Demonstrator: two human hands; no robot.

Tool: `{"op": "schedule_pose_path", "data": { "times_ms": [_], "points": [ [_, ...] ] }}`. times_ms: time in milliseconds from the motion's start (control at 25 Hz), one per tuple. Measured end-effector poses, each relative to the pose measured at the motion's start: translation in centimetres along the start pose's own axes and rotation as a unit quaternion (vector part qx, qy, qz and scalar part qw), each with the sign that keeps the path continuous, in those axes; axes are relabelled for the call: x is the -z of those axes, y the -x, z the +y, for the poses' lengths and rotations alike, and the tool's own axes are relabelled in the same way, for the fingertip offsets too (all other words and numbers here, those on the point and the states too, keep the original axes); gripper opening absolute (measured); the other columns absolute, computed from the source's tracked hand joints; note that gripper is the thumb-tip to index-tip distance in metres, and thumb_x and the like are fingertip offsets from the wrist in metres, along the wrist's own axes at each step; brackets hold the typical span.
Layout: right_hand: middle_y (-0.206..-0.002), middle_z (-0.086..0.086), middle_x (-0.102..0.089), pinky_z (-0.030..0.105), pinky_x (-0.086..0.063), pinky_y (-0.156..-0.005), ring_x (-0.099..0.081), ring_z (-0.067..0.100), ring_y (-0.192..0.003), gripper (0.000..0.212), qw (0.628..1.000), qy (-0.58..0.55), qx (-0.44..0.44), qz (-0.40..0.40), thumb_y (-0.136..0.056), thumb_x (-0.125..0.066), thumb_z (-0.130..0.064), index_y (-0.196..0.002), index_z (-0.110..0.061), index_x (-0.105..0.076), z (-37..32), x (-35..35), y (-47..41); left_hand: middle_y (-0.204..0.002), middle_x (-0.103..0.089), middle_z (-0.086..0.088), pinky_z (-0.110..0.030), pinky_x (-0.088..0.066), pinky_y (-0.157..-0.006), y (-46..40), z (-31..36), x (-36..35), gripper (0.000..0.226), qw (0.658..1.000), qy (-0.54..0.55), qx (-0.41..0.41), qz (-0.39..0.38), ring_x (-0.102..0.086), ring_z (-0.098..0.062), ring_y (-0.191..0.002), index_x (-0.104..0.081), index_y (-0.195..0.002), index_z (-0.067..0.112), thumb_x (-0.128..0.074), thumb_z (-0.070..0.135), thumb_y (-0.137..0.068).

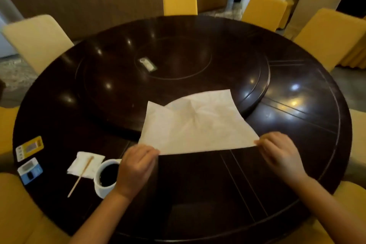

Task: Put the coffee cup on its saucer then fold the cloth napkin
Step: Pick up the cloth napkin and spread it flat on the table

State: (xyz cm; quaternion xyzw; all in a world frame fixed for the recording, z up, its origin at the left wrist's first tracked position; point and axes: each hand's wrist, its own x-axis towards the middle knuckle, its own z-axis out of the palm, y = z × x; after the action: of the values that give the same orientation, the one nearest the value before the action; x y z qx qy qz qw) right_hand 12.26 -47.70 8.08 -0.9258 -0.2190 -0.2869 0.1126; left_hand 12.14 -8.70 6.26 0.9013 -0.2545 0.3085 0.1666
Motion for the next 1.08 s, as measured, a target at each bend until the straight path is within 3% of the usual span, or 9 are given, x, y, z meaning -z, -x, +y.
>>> {"op": "schedule_pose_path", "data": {
  "times_ms": [120,240,400,560,760,880,960,1080],
  "points": [
    [-0.081,0.010,-0.064,0.035,-0.045,-0.066,-0.059,0.029,-0.077,0.007,0.993,-0.012,-0.017,-0.115,-0.077,-0.065,-0.001,-0.083,-0.005,-0.066,-0.4,-3.5,6.1,-0.084,-0.066,-0.005,-0.027,-0.044,-0.072,6.0,1.1,-3.2,0.025,0.991,0.051,0.041,-0.118,-0.058,-0.019,-0.079,-0.067,-0.086,0.009,-0.046,0.020,-0.092],
    [-0.083,0.008,-0.065,0.036,-0.050,-0.066,-0.062,0.027,-0.078,0.024,0.976,-0.024,-0.055,-0.211,-0.064,-0.078,0.002,-0.082,-0.009,-0.067,-1.5,-5.8,10.1,-0.082,-0.064,-0.003,-0.029,-0.050,-0.066,10.2,2.0,-5.2,0.029,0.973,0.065,0.058,-0.212,-0.060,-0.019,-0.074,-0.067,-0.082,0.011,-0.042,0.023,-0.091],
    [-0.082,0.008,-0.066,0.035,-0.051,-0.065,-0.063,0.027,-0.077,0.026,0.965,-0.033,-0.056,-0.255,-0.060,-0.078,0.003,-0.081,-0.009,-0.068,-3.2,-6.9,13.8,-0.078,-0.062,-0.001,-0.026,-0.048,-0.067,14.0,3.2,-5.9,0.025,0.954,0.088,0.114,-0.262,-0.058,-0.017,-0.071,-0.066,-0.079,0.012,-0.044,0.021,-0.086],
    [-0.082,0.011,-0.067,0.035,-0.052,-0.063,-0.063,0.030,-0.074,0.028,0.962,-0.043,-0.039,-0.266,-0.059,-0.080,0.004,-0.083,-0.005,-0.069,-3.4,-7.1,16.1,-0.077,-0.059,-0.002,-0.024,-0.041,-0.067,15.8,3.7,-5.3,0.021,0.948,0.077,0.156,-0.266,-0.057,-0.019,-0.071,-0.063,-0.078,0.010,-0.045,0.018,-0.085],
    [-0.083,0.014,-0.066,0.037,-0.055,-0.062,-0.063,0.031,-0.076,0.033,0.962,-0.064,-0.001,-0.265,-0.057,-0.081,0.005,-0.087,-0.001,-0.068,-2.7,-6.2,16.4,-0.078,-0.062,-0.007,-0.022,-0.041,-0.074,15.7,4.3,-4.0,0.023,0.958,0.057,0.212,-0.181,-0.055,-0.017,-0.077,-0.065,-0.080,0.004,-0.047,0.016,-0.087],
    [-0.085,0.017,-0.066,0.035,-0.053,-0.065,-0.059,0.029,-0.081,0.019,0.976,-0.055,0.009,-0.210,-0.072,-0.071,0.000,-0.091,0.004,-0.068,-2.0,-4.6,15.5,-0.084,-0.065,-0.013,-0.023,-0.044,-0.082,14.8,4.4,-2.4,0.023,0.978,0.036,0.160,-0.131,-0.057,-0.020,-0.083,-0.069,-0.087,-0.001,-0.051,0.013,-0.090],
    [-0.085,0.019,-0.065,0.033,-0.051,-0.067,-0.054,0.026,-0.085,0.020,0.981,-0.046,0.022,-0.185,-0.081,-0.057,-0.007,-0.092,0.006,-0.068,-1.4,-3.5,15.3,-0.087,-0.067,-0.014,-0.025,-0.048,-0.084,15.1,4.0,-1.0,0.022,0.985,0.026,0.094,-0.141,-0.060,-0.022,-0.085,-0.070,-0.094,-0.003,-0.054,0.012,-0.090],
    [-0.084,0.019,-0.066,0.033,-0.052,-0.066,-0.057,0.027,-0.083,0.022,0.973,-0.031,0.061,-0.221,-0.072,-0.070,-0.001,-0.093,0.006,-0.068,-1.5,-3.0,16.6,-0.092,-0.067,-0.014,-0.026,-0.048,-0.085,17.6,3.6,-0.3,0.030,0.975,0.038,0.042,-0.213,-0.061,-0.023,-0.088,-0.068,-0.101,-0.003,-0.045,0.016,-0.097]
  ]
}}
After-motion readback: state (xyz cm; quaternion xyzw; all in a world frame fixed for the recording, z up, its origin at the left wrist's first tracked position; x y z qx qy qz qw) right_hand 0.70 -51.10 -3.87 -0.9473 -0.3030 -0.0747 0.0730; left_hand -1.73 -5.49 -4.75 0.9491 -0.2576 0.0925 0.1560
